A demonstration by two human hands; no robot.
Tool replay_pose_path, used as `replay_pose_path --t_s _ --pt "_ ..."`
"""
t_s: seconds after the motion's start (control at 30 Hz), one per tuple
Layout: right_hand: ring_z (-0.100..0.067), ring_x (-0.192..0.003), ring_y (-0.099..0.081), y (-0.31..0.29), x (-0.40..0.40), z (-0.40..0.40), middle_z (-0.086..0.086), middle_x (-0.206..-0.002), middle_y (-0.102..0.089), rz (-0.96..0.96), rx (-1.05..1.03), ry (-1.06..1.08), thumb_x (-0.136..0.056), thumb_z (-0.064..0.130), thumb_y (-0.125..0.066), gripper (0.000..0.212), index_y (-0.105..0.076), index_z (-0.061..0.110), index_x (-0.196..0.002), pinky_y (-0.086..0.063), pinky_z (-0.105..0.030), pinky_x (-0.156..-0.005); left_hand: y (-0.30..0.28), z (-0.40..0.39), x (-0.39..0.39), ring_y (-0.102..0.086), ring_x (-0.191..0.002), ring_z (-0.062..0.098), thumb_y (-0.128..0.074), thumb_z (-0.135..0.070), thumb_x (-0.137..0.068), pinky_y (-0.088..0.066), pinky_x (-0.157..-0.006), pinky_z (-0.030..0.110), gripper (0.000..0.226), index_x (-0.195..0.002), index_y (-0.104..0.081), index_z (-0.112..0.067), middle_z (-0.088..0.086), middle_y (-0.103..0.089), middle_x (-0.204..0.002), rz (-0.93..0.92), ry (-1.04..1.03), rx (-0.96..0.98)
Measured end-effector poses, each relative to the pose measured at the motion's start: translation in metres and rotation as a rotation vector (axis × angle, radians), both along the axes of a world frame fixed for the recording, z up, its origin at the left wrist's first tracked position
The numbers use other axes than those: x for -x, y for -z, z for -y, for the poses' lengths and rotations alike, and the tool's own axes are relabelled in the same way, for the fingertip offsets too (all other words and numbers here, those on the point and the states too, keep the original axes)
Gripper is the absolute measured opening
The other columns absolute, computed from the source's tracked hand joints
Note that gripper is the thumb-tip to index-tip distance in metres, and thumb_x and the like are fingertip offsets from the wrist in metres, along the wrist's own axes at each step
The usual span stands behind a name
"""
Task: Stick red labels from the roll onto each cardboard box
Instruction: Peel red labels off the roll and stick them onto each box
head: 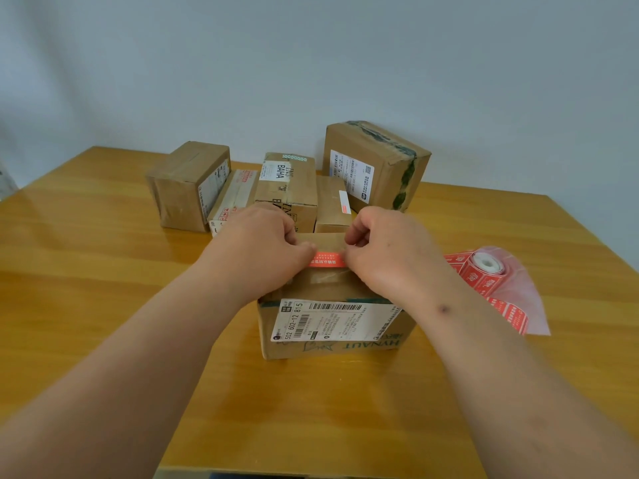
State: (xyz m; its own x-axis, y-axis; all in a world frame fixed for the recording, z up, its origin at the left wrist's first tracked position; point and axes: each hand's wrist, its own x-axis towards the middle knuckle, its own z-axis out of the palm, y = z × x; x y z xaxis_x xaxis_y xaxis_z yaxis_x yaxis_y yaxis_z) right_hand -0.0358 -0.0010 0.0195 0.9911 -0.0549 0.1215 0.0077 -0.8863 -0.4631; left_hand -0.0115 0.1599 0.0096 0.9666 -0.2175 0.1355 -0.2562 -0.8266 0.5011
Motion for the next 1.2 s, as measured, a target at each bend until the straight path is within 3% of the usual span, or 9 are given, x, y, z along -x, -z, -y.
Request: replay_pose_path --t_s 0.63,0.77,0.93,1.07,1.2 --pt "-0.011 -0.086 -0.051 0.003 -0.003 -0.004 0.009 -0.091 -0.056 -0.016 0.079 -0.011 -0.088 0.026 -0.061 0.008 -0.053 0.03 -0.089 -0.037 -0.022 -0.059 -0.005 0.006 0.005 -0.052 -0.106 0.015 -0.066 -0.053 -0.078 -0.046 -0.092 0.036 0.033 -0.061 -0.059 -0.026 -0.007 -0.059 -0.109 0.046 -0.049 -0.121" --pt "-0.012 -0.084 -0.052 0.002 -0.002 -0.006 0.007 -0.091 -0.056 -0.009 0.115 -0.004 -0.088 0.027 -0.061 0.009 -0.054 0.026 -0.093 -0.036 -0.02 -0.056 -0.006 0.008 0.008 -0.05 -0.104 0.017 -0.062 -0.06 -0.078 -0.05 -0.086 0.04 0.037 -0.064 -0.058 -0.026 -0.007 -0.057 -0.104 0.076 -0.076 -0.192" --pt "-0.015 -0.083 -0.051 -0.002 0.003 -0.011 0.003 -0.094 -0.055 0.019 0.192 -0.004 -0.089 0.029 -0.062 0.02 -0.053 0.021 -0.105 -0.036 -0.023 -0.054 -0.008 0.011 0.009 -0.047 -0.111 0.019 -0.053 -0.069 -0.08 -0.048 -0.087 0.04 0.049 -0.088 -0.07 -0.024 -0.005 -0.055 -0.107 0.148 -0.093 -0.368" --pt "-0.015 -0.084 -0.047 -0.003 0.006 -0.013 0.002 -0.098 -0.054 0.053 0.223 -0.004 -0.089 0.03 -0.062 0.027 -0.052 0.021 -0.112 -0.038 -0.026 -0.062 -0.01 0.011 0.011 -0.048 -0.109 0.019 -0.049 -0.075 -0.078 -0.047 -0.082 0.038 0.057 -0.086 -0.068 -0.022 -0.005 -0.056 -0.104 0.165 -0.102 -0.394" --pt "-0.014 -0.082 -0.053 -0.002 0.006 -0.01 0.004 -0.092 -0.058 0.074 0.194 -0.004 -0.089 0.031 -0.062 0.024 -0.054 0.021 -0.109 -0.04 -0.024 -0.057 -0.009 0.005 0.009 -0.05 -0.102 0.017 -0.056 -0.071 -0.078 -0.052 -0.08 0.038 0.05 -0.079 -0.067 -0.022 -0.007 -0.055 -0.098 0.12 -0.121 -0.313"
